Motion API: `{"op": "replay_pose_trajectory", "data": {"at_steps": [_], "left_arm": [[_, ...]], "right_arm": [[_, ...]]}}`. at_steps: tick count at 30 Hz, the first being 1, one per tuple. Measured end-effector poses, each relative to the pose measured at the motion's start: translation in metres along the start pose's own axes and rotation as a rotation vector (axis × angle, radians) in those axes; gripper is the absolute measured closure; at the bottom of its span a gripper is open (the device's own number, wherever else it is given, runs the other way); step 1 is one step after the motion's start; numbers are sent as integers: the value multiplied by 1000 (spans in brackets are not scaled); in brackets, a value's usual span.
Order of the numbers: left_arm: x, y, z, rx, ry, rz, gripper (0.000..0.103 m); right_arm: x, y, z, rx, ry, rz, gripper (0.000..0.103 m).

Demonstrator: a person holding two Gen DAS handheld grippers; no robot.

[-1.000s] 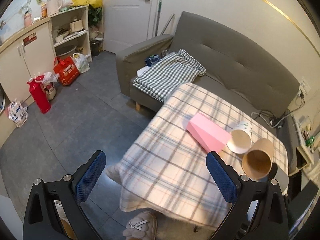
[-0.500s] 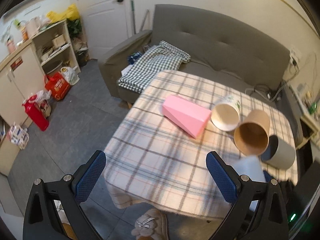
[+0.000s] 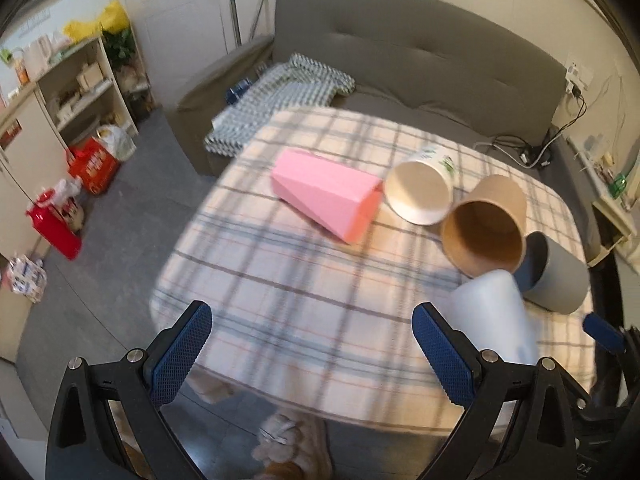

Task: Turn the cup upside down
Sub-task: 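Lower the white plastic cup onto the table with the right gripper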

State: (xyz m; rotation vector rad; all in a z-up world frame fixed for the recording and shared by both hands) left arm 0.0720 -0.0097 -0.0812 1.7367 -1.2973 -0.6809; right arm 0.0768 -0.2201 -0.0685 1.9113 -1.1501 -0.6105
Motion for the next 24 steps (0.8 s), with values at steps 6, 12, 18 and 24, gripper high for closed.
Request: {"op": "replay_pose_trajectory", "data": {"at_steps": [6, 12, 18, 24], "left_arm": [[55, -1, -2, -82, 20, 119, 0], [110, -12, 3, -148, -77, 148, 0], [127, -33, 7, -194, -117, 134, 2], [126, -51, 14, -269, -91, 143, 2]], "right_arm": [[51, 14, 13, -80, -36, 77, 15], [78, 13, 14, -86, -92, 104, 15], [83, 12, 21, -80, -123, 104, 15], [83, 9, 35, -99, -132, 92, 15]]}}
Point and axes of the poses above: each gripper's, at about its wrist camera, not at the fingertips, and y roughly against the way its jaws point, x to its right, z to its underside, the point moved 6 cm from there along -y, roughly the way its jaws point, and after that the axes turned 4 degrees about y, right-handed, at the moved point
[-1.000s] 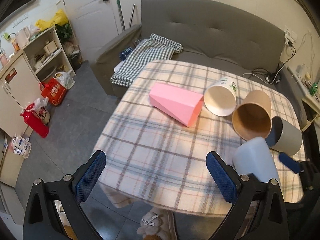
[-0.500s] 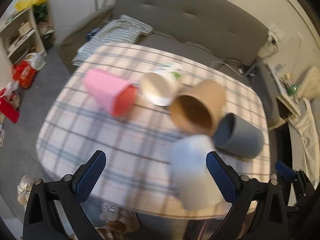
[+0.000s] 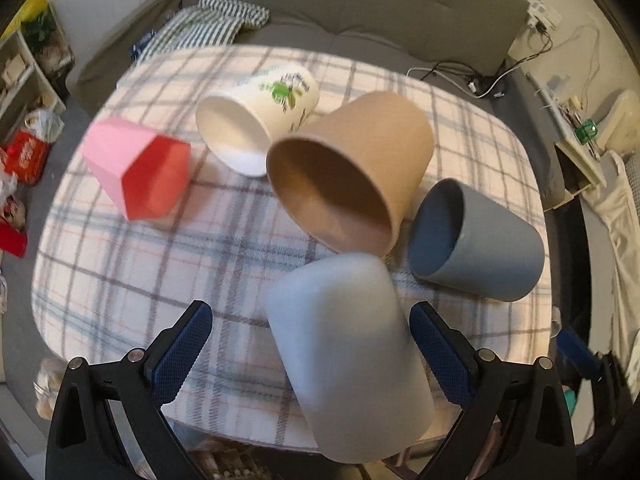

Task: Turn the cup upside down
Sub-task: 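Lower the white plastic cup onto the table with the right gripper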

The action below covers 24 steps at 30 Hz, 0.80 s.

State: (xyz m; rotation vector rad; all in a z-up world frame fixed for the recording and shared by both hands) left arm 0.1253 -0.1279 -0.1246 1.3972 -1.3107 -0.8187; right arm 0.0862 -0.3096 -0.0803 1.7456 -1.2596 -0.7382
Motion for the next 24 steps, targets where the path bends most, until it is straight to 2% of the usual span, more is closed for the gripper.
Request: {"op": "replay_pose_trajectory", "data": {"at_steps": [4, 8, 13, 15, 24], "left_arm": [[0, -3, 0, -30, 36, 37, 6], [6, -3, 2, -66, 38, 108, 25], [6, 2, 6, -79, 26, 124, 28], [1, 7, 8, -76, 36, 125, 32], [-5, 41, 2, 78, -39, 72, 36]], "right_arm": [[0, -1, 6, -8, 3, -2, 15], [2, 1, 6, -4, -5, -3, 15], [2, 6, 5, 14, -12, -5, 15], [2, 8, 6, 23, -13, -4, 15], [3, 10, 9, 38, -37, 2, 15]]}}
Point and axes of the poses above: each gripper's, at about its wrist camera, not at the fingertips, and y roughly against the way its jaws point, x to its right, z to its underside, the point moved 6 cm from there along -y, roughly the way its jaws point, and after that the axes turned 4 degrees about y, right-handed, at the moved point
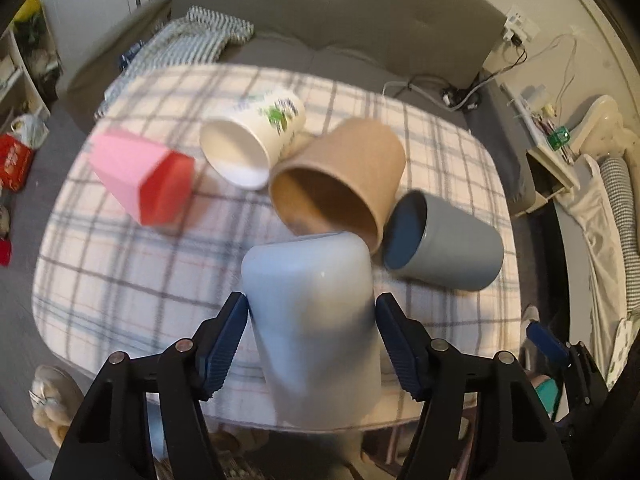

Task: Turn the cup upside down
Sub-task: 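Lower the white plastic cup onto the table with the right gripper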

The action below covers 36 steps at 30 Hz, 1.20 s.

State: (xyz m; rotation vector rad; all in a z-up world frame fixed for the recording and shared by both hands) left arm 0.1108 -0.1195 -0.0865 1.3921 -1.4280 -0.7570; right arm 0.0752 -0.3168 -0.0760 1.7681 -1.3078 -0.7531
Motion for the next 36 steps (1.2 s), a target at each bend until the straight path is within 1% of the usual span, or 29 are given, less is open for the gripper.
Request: {"op": "replay_pose_trajectory", "data": {"at_steps": [4, 7, 12, 14, 16, 17, 18, 22, 24, 26, 28, 33, 36], "left_arm": [[-4, 12, -8, 116, -29, -62, 37], [-8, 19, -13, 227, -47, -103, 37], [-13, 18, -21, 378, -49, -126, 38], [-16, 14, -24, 421, -52, -138, 39], [-21, 8, -25, 443, -49, -140, 44], [-22, 7, -24, 446, -49, -141, 55], [-25, 3, -24, 442, -52, -139, 59], [-27, -7, -16, 410, -55, -119, 59], [-26, -11, -9, 390, -77, -101, 59], [-23, -9, -4, 394, -91, -102, 59], [-23, -8, -2, 381, -94, -82, 58], [-32, -9, 3, 343, -44, -54, 52], [-32, -6, 11, 324, -47, -54, 51]], "right_arm": [[-3, -1, 2, 1, 2, 1, 15], [-5, -3, 2, 2, 8, 8, 15], [-6, -8, 2, 1, 9, 17, 15], [-6, -11, 1, 3, 9, 24, 15], [-7, -12, 0, 7, 9, 29, 15], [-7, -13, -1, 10, 8, 31, 15], [-7, -13, -2, 12, 6, 34, 15], [-10, -18, -4, 11, 5, 32, 15], [-13, -19, -5, 10, 10, 30, 15], [-16, -20, -6, 11, 20, 33, 15], [-19, -21, -6, 10, 23, 30, 15], [-24, -20, -5, 12, 30, 22, 15], [-24, -18, -6, 16, 26, 21, 15]]}}
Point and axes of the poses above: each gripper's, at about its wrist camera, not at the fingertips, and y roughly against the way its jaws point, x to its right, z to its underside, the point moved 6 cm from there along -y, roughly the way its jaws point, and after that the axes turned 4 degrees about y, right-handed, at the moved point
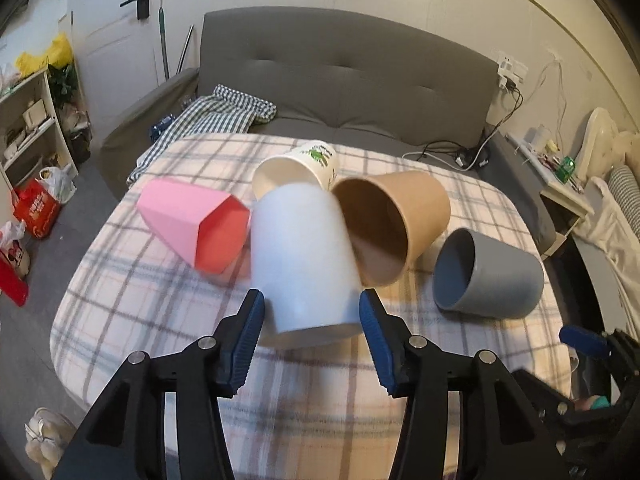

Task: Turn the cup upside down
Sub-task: 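Set the white plastic cup upside down and open the right gripper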

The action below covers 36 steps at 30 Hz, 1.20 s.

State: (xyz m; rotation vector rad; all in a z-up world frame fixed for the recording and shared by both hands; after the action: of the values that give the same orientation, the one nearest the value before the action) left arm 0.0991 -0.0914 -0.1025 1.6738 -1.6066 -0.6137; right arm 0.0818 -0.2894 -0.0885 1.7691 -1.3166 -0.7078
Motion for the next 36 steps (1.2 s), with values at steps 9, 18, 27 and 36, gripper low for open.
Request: {"op": "replay_pose_trajectory", "data": {"at_steps": [9, 18, 27, 36], "left_arm": [[4, 6, 23, -77, -14, -3, 45], [1, -6, 51, -193, -39, -44, 42], [7, 22, 60, -203, -30, -23, 41], [-10, 73, 47, -59, -70, -105, 32]], "right_arm": [[-1, 9, 0, 16, -13, -15, 15], [0, 20, 4, 29, -20, -16, 15], [1, 34, 1, 53, -32, -16, 15], [-11, 53, 3, 134, -62, -46, 15]]}}
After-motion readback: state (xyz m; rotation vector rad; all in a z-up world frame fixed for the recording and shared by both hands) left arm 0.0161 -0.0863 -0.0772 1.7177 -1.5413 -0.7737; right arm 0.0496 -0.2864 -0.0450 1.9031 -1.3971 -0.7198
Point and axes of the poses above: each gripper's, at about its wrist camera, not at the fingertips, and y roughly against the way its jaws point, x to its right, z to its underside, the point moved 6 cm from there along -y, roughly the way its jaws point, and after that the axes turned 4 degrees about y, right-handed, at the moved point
